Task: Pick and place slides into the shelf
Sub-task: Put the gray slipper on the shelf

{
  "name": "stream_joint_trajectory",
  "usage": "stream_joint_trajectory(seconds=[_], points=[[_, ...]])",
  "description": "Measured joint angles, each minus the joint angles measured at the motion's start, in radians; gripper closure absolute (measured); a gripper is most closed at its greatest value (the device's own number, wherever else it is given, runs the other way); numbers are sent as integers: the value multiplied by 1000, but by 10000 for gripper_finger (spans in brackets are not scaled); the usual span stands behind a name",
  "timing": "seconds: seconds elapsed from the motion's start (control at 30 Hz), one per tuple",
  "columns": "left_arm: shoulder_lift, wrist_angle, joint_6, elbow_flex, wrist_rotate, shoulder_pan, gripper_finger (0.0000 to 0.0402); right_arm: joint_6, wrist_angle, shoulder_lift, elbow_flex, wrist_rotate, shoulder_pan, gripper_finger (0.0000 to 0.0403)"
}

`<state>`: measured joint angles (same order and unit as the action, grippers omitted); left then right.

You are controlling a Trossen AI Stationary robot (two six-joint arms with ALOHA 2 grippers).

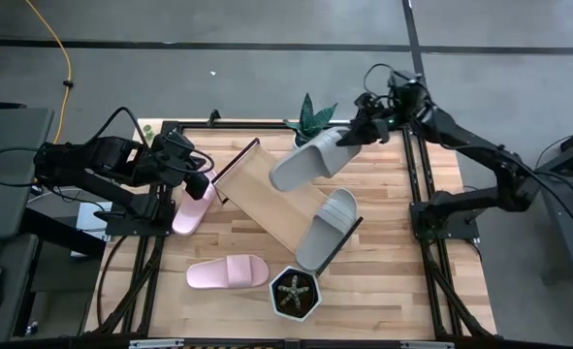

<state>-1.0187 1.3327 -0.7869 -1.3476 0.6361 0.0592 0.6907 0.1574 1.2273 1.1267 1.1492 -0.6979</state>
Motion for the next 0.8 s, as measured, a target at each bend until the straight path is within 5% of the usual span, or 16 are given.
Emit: stream_joint_trajectory(seconds=[0.8], points=[[0,7,34,0,3,0,401,-3,-95,267,0,62,110,403]])
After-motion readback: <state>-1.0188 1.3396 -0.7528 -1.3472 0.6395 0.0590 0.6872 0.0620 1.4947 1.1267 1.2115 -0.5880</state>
